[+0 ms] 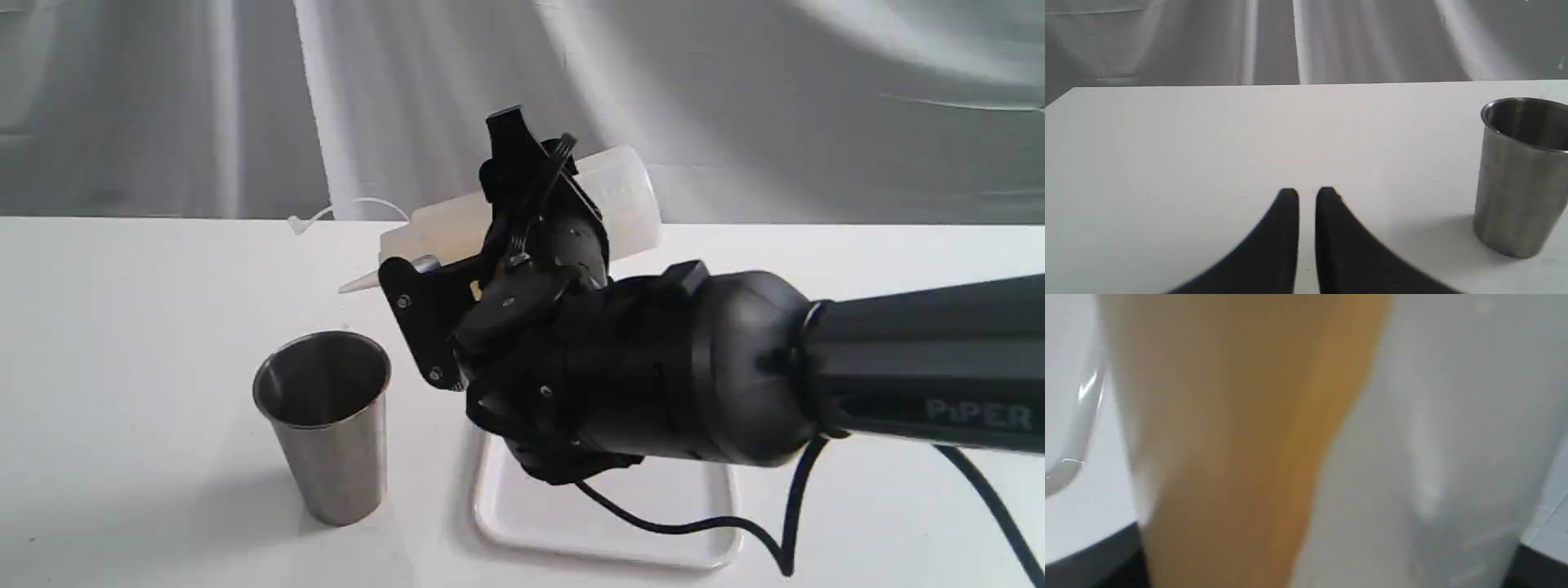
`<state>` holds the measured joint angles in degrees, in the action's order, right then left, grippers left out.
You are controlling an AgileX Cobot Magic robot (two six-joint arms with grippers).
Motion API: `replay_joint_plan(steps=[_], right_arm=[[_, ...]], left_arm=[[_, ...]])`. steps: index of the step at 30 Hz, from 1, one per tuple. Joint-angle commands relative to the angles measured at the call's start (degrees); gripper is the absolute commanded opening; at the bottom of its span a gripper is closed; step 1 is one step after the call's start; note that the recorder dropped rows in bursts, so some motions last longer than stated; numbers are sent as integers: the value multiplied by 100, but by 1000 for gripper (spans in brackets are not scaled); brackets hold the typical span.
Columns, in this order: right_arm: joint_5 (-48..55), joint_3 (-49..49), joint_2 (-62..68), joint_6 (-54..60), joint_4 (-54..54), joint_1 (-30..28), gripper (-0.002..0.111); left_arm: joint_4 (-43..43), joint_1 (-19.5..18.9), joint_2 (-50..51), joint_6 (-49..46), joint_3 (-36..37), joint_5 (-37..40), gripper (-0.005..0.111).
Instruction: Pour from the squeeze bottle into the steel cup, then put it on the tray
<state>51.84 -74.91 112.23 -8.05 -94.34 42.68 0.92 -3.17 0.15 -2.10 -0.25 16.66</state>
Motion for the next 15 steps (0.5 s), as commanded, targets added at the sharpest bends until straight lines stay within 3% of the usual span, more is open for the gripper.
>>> replay_joint_plan(steps=[1, 15], right_arm=[[-44, -52, -54, 57, -234, 17, 11], [-249, -52, -54, 856, -467, 17, 11]], left_arm=[[4, 46, -15, 12, 25, -39, 8], [4, 46, -15, 24, 25, -39, 8]])
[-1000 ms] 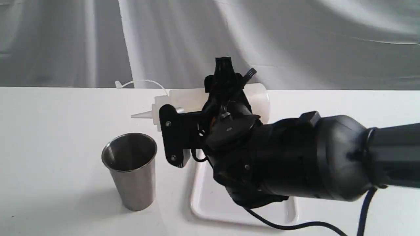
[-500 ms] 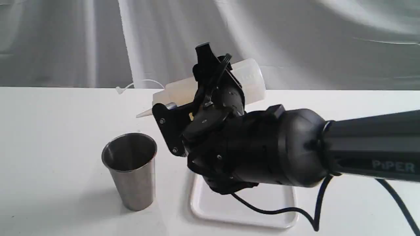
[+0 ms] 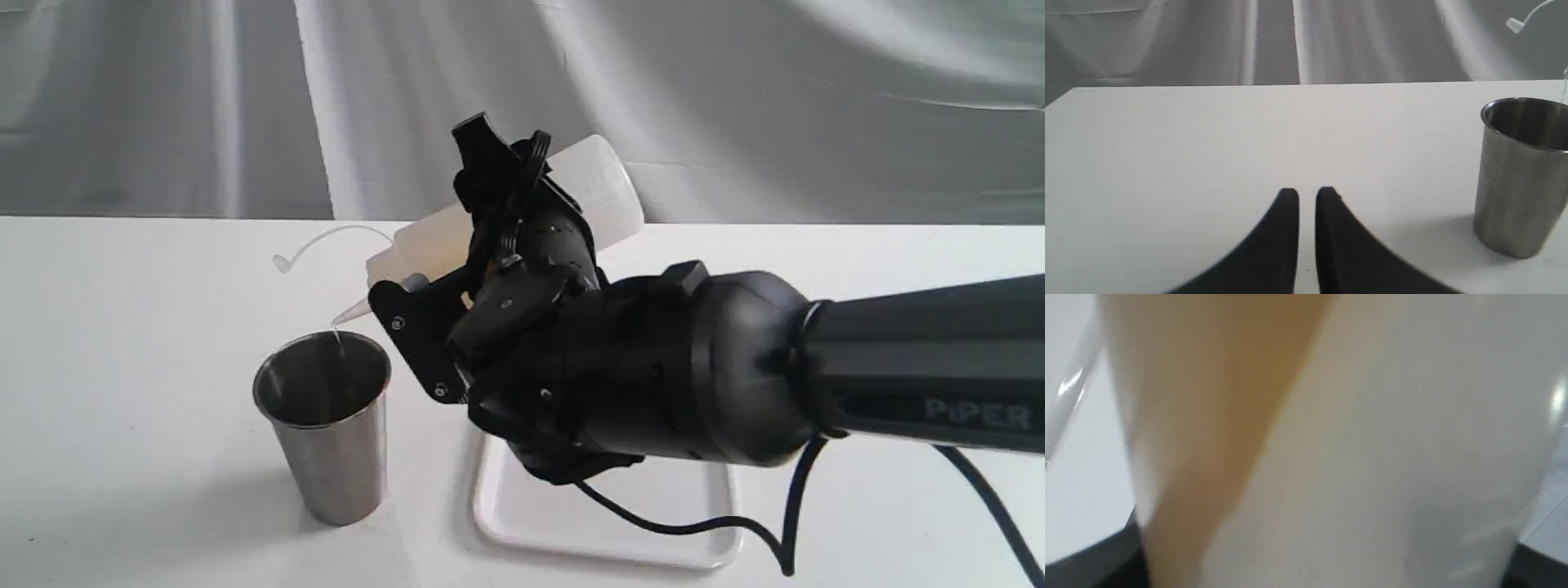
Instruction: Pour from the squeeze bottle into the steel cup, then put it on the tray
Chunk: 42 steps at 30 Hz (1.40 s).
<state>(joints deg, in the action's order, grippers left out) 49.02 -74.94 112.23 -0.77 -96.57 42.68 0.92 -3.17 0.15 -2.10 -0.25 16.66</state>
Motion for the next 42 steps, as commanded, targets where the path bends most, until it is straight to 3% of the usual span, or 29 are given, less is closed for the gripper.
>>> replay_joint_plan(steps=[1, 42], right_arm=[[32, -49, -54, 195, -269, 17, 11], [23, -49, -54, 592, -337, 17, 11]], left_arm=[[4, 46, -15, 24, 25, -39, 8], [4, 46, -15, 14, 25, -39, 8]])
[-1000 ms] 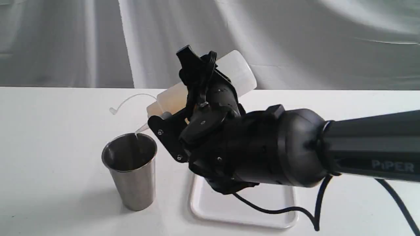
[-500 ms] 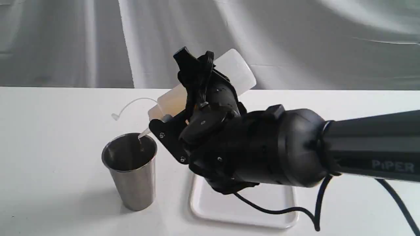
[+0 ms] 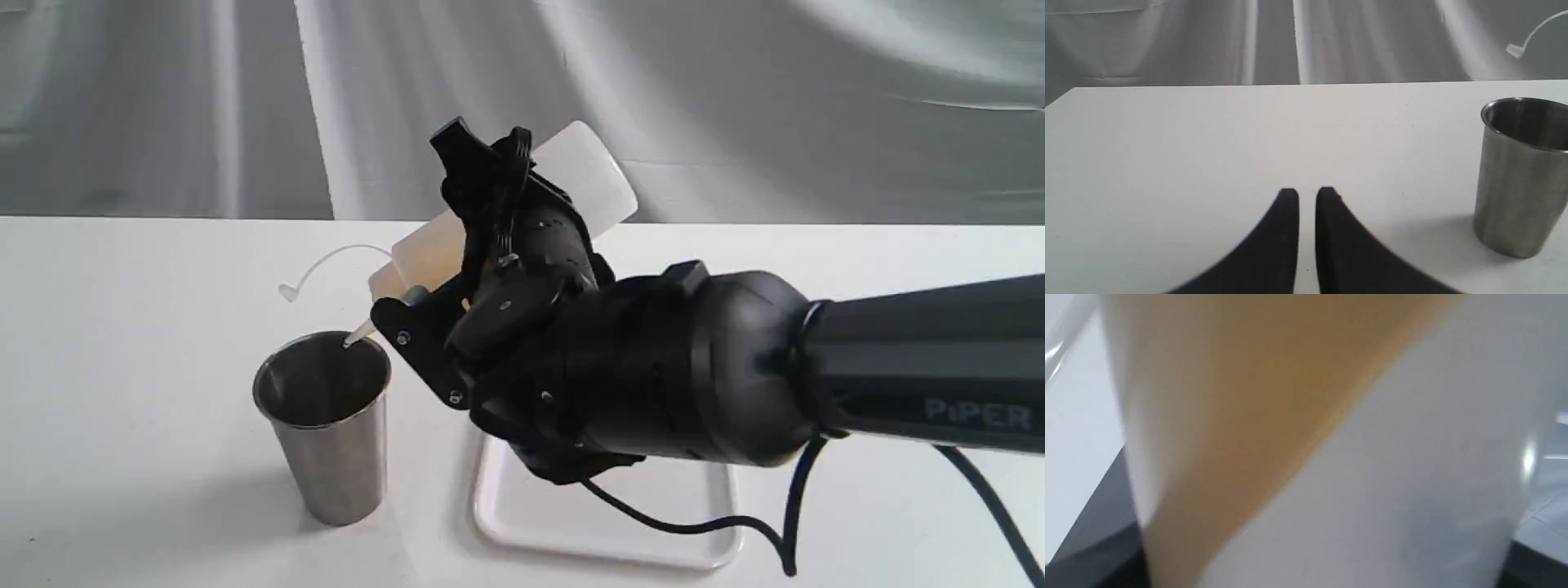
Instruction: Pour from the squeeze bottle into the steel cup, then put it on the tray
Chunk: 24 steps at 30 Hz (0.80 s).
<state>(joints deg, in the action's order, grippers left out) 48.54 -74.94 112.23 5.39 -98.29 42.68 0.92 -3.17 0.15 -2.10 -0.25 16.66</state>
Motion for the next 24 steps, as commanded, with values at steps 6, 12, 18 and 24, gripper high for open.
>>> replay_joint_plan(steps=[6, 12, 18, 24], right_arm=[[71, -49, -54, -692, -165, 17, 11], [71, -49, -54, -1328, -165, 17, 11], [-14, -49, -54, -1807, -161, 17, 11], [-90, -49, -54, -2263, 92, 17, 11]], left_arm=[[4, 46, -15, 14, 25, -39, 8], [4, 46, -15, 26, 25, -39, 8], [4, 46, -15, 13, 25, -39, 8], [4, 46, -15, 13, 25, -39, 8]])
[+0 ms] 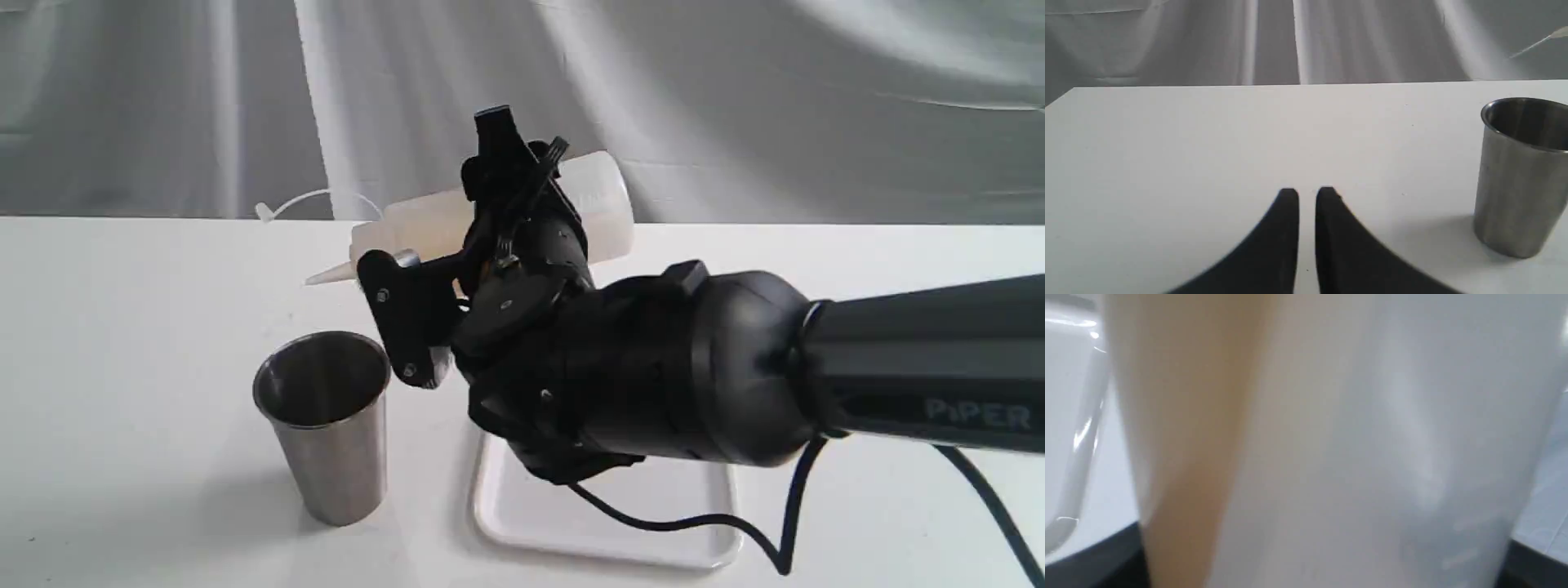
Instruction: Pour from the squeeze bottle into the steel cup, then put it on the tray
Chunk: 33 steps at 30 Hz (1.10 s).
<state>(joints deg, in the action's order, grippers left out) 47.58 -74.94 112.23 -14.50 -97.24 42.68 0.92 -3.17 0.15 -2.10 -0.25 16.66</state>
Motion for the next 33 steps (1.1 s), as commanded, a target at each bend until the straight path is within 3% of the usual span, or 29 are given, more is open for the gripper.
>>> replay_joint_plan(steps=[1, 11, 27, 33], right_arm=[[-3, -49, -54, -357, 1, 17, 11], [-3, -49, -54, -828, 625, 6, 11], [-42, -49, -199, -4795, 1043, -210, 11], [-572, -49, -415, -5047, 1104, -405, 11]], left_arm=[[4, 46, -15, 13, 25, -39, 8], [4, 46, -15, 22, 25, -39, 8], [4, 46, -15, 2, 25, -39, 8], [4, 46, -15, 15, 25, -39, 8]])
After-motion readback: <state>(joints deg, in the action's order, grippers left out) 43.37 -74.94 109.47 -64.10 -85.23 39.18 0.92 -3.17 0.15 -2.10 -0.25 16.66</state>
